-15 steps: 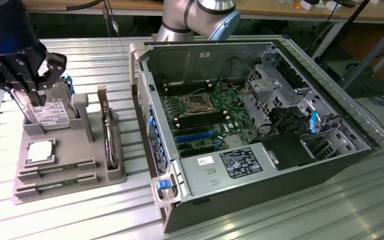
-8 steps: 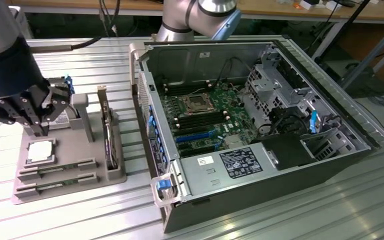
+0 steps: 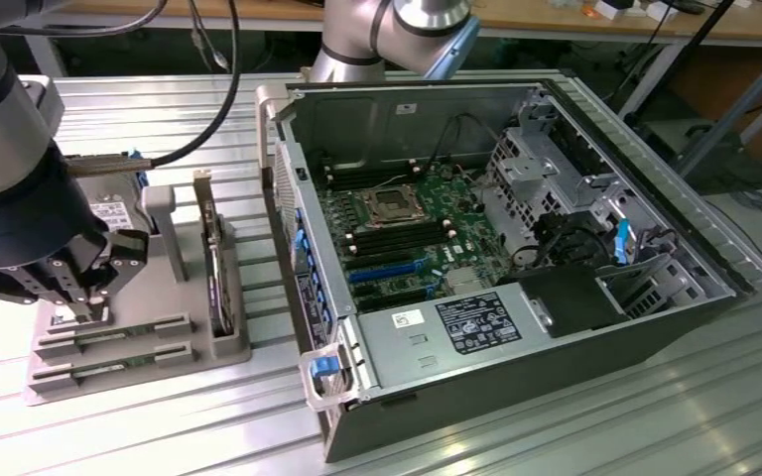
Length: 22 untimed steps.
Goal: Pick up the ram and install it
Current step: 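Pick up the ram and move it above insertion slot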
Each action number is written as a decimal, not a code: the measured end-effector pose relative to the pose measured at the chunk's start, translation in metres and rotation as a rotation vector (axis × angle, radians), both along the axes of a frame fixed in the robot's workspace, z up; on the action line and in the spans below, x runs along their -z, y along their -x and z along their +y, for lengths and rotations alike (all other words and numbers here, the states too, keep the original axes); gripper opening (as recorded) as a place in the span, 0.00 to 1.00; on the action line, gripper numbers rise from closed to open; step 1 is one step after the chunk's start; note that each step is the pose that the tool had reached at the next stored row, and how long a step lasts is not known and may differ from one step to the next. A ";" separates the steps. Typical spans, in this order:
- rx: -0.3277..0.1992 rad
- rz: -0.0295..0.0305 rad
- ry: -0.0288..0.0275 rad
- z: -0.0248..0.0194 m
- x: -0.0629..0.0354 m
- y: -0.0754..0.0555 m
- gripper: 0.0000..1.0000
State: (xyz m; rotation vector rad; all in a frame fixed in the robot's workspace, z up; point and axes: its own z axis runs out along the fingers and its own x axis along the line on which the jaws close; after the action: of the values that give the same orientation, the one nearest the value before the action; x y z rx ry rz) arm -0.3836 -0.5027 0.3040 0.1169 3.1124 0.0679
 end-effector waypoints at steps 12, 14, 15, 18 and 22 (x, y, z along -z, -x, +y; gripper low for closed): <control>0.000 0.0037 0.0001 -0.0010 0.0284 -0.002 0.11; -0.023 0.0038 0.0000 -0.0009 0.0329 -0.002 0.16; -0.057 0.0038 0.0002 -0.0009 0.0354 -0.002 0.24; -0.161 0.0037 0.0003 -0.0009 0.0431 -0.002 0.24; -0.297 0.0038 0.0007 -0.0010 0.0458 -0.002 0.24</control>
State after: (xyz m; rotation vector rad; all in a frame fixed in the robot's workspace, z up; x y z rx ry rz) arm -0.3818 -0.5036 0.2582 -0.3465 3.1058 0.0722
